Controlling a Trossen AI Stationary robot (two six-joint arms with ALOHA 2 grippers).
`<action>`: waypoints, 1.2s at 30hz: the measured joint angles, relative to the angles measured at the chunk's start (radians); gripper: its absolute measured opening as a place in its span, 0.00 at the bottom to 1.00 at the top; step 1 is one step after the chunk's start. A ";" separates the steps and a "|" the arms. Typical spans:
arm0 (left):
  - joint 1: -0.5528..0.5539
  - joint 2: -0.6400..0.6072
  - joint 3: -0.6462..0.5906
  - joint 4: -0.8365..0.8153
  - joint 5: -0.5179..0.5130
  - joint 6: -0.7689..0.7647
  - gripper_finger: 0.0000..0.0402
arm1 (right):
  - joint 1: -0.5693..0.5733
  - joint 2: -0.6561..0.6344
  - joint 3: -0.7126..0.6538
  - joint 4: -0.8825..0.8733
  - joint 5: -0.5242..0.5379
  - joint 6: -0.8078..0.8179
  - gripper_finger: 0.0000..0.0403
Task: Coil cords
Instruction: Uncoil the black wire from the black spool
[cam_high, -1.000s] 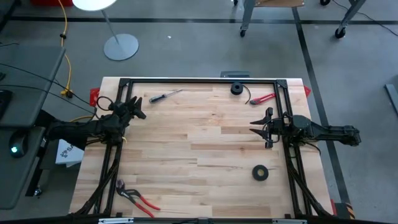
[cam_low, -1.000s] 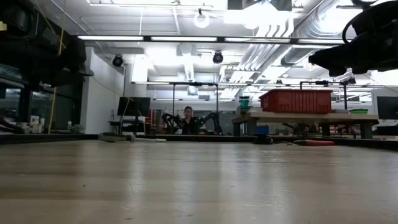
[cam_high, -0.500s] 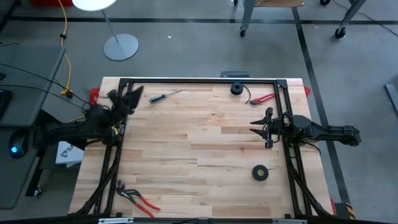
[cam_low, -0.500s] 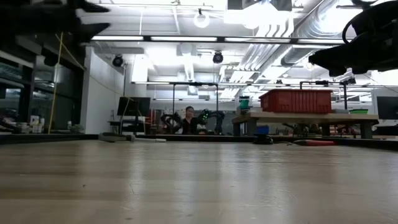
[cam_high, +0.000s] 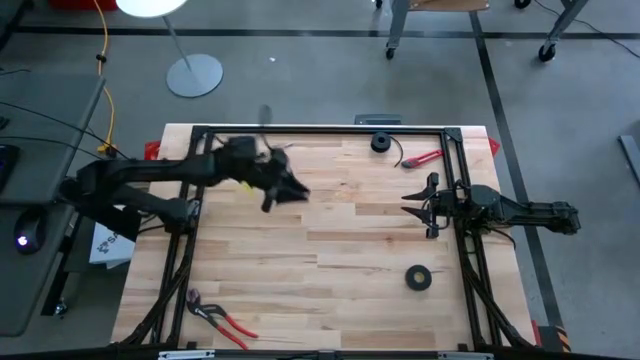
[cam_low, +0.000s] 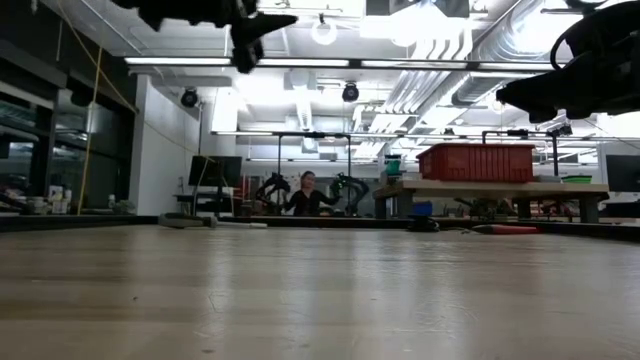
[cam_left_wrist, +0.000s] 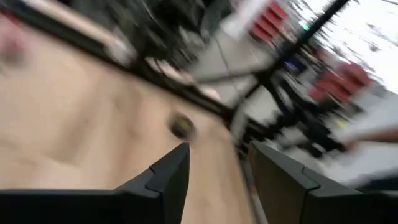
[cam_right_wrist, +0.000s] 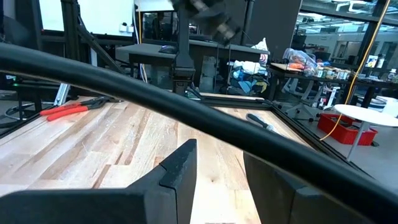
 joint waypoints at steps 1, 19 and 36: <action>-0.012 0.023 0.003 -0.006 0.010 -0.034 0.40 | 0.000 0.000 0.000 0.000 0.000 0.000 0.31; 0.183 0.283 0.180 0.078 -0.059 -0.130 0.40 | -0.009 0.005 0.000 0.077 0.192 -0.110 0.31; 0.633 0.025 0.188 0.060 0.167 0.003 0.40 | -0.015 0.013 0.000 0.241 0.265 -0.136 0.31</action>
